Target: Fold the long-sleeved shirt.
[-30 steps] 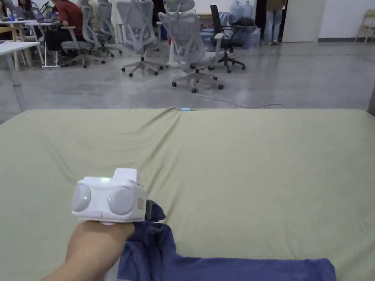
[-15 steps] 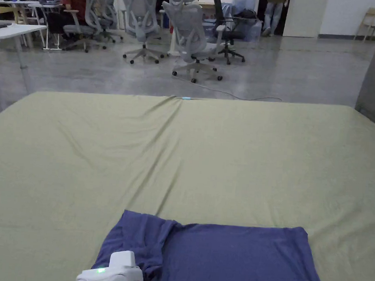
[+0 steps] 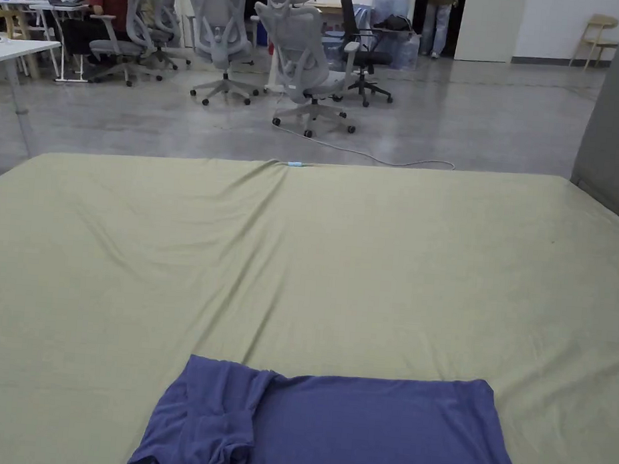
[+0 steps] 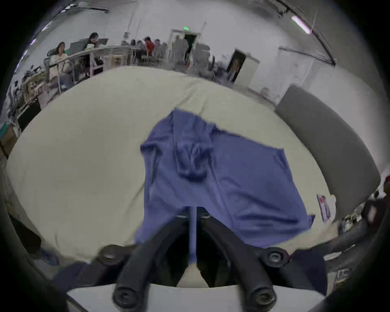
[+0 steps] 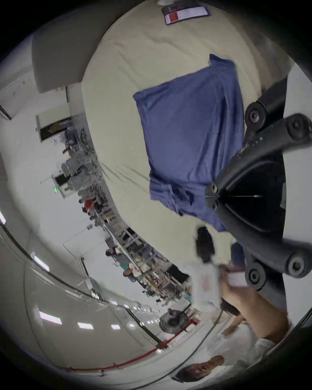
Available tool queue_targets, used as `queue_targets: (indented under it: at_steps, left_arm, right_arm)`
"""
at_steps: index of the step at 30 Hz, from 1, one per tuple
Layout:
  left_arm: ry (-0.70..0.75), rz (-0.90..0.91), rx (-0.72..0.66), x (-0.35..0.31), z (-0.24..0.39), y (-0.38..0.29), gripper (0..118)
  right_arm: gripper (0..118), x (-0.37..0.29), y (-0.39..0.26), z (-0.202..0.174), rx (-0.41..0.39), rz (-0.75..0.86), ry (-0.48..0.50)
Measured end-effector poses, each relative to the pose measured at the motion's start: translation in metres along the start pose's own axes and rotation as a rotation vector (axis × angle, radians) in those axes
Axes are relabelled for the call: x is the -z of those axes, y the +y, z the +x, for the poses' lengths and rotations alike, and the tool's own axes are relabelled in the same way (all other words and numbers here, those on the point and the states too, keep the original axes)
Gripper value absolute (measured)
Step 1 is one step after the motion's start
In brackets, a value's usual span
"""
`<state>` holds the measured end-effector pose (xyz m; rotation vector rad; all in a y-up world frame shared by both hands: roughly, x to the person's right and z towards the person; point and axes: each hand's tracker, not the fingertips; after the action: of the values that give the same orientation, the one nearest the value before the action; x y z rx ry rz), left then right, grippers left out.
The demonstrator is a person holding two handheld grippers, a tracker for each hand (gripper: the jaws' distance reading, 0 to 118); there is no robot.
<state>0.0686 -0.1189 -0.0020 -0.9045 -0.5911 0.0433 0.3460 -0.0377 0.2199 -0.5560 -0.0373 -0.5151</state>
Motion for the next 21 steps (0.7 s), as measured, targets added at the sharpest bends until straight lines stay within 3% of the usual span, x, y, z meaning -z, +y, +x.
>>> queue_targets:
  at_steps: [3,4,7,11,16,17,18,20,21]
  left_arm:
    - [-0.033,-0.051,-0.004,0.013,-0.008,0.017,11]
    - [-0.033,-0.026,-0.019,0.029,-0.024,0.038,30]
    - [-0.014,0.052,-0.058,0.075,-0.045,0.115,118]
    - [0.097,0.118,-0.028,0.173,-0.04,0.21,115]
    - [0.257,-0.067,0.235,0.285,-0.019,0.223,111]
    - [0.243,-0.115,0.265,0.294,-0.015,0.217,104]
    - [0.202,-0.17,0.286,0.298,-0.013,0.211,88]
    - [0.089,-0.088,0.171,0.281,-0.016,0.211,33]
    - [0.087,-0.087,0.147,0.274,-0.013,0.211,12]
  right_arm:
    - [3,0.009,0.005,0.015,0.006,0.001,-0.063]
    - [3,0.01,0.005,0.021,0.013,0.0,-0.064]
    - [3,0.023,0.009,0.027,0.038,-0.019,-0.065]
    - [3,0.04,0.008,0.037,0.064,-0.056,-0.097]
    - [3,0.056,0.013,0.057,0.078,-0.085,-0.147]
    - [3,0.063,0.018,0.061,0.079,-0.089,-0.16]
    - [3,0.067,0.022,0.067,0.077,-0.089,-0.177]
    - [4,0.076,0.037,0.082,0.045,-0.107,-0.217]
    - [18,0.086,0.05,0.093,0.034,-0.117,-0.248]
